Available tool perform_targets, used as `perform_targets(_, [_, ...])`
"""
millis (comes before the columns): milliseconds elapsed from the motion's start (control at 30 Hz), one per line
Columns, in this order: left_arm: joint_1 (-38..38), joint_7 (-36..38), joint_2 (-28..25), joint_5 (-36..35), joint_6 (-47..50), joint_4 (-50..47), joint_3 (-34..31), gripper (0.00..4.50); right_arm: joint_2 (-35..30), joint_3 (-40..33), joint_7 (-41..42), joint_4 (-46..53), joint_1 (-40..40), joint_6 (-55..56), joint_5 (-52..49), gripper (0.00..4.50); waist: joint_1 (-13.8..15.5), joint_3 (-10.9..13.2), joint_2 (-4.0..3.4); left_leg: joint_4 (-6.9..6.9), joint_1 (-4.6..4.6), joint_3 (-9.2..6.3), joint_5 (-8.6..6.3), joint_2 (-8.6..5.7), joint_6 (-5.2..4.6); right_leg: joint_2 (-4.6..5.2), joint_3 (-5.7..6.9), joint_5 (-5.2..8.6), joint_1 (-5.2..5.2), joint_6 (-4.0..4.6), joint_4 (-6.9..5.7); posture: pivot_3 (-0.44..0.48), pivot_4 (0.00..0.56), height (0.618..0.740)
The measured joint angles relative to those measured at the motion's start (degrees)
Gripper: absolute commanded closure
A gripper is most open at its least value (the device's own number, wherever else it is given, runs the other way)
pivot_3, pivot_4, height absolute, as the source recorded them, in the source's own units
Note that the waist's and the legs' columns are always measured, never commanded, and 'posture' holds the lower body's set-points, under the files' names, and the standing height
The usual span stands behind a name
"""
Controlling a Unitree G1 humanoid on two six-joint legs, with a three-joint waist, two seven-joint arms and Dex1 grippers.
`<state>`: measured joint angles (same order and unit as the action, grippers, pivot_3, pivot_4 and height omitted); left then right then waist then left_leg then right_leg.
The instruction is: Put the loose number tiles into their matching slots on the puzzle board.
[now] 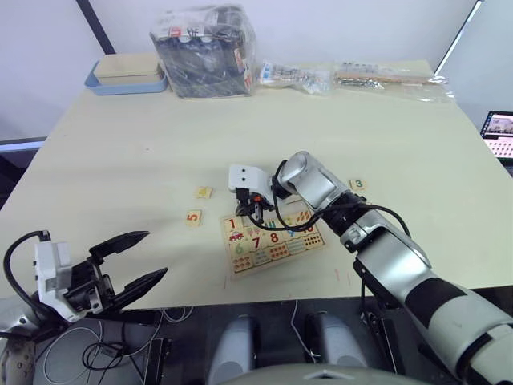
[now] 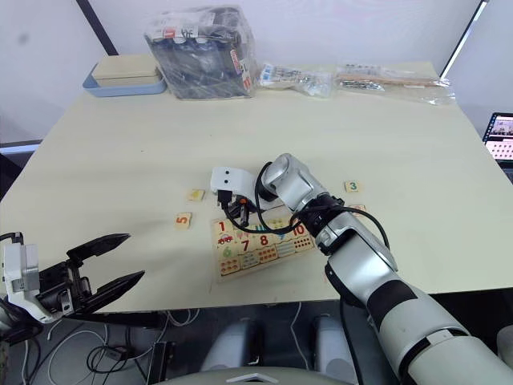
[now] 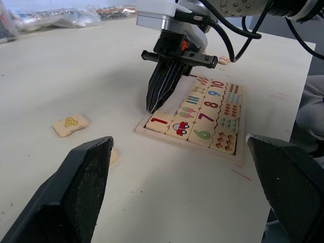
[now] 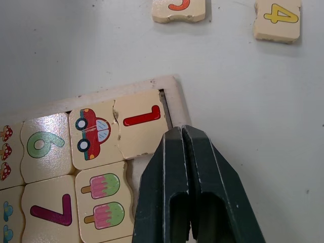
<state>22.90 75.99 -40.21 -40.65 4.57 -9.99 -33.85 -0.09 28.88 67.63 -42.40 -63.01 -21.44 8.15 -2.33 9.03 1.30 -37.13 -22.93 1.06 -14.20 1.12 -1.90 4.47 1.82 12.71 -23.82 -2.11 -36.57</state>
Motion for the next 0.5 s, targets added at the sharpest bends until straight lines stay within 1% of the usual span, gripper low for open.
perform_targets(100, [0.1,-0.1,0.2,0.0,0.0,0.0,0.1,0.00,-1.5,-2.2,0.7,3.2,1.4,0.6,-2.0,4.49,0.1,0.0,0.01,0.00,0.00,-0.01,0.00,0.00,0.00,0.00,0.01,0.00,0.01,0.00,0.01,0.000,0.150,0.740])
perform_targets(200, [0.2,-0.2,0.5,0.1,0.0,0.0,0.3,0.00,-3.8,-5.9,1.2,9.7,4.8,2.4,-5.6,4.49,0.2,0.0,0.02,0.00,0.00,-0.02,0.00,0.00,0.00,0.00,0.02,0.00,0.03,-0.01,0.04,0.000,0.150,0.740])
perform_targets(267, [0.1,-0.2,0.6,0.2,-0.1,0.0,0.6,0.00,-5.7,-9.7,2.8,16.6,10.2,4.8,-10.4,4.49,0.2,0.0,0.01,-0.01,0.00,-0.01,0.00,0.00,-0.01,0.01,0.02,-0.02,0.07,-0.04,0.04,0.000,0.150,0.740])
perform_targets(367, [-0.1,-0.3,0.9,0.4,-0.2,0.0,0.7,0.00,-8.2,-12.2,4.0,23.6,15.8,4.8,-15.0,4.49,0.3,0.0,0.02,-0.02,0.02,-0.02,0.00,0.01,-0.01,0.00,0.03,-0.02,0.10,-0.04,0.03,0.000,0.150,0.740])
perform_targets(500, [0.2,-0.2,1.3,1.0,-0.5,0.0,0.9,0.00,-14.7,-16.4,5.2,36.1,23.7,-0.8,-22.0,4.49,0.5,0.0,0.04,-0.02,0.02,-0.02,0.00,0.02,-0.02,0.00,0.04,-0.01,0.10,-0.02,0.06,0.000,0.150,0.740])
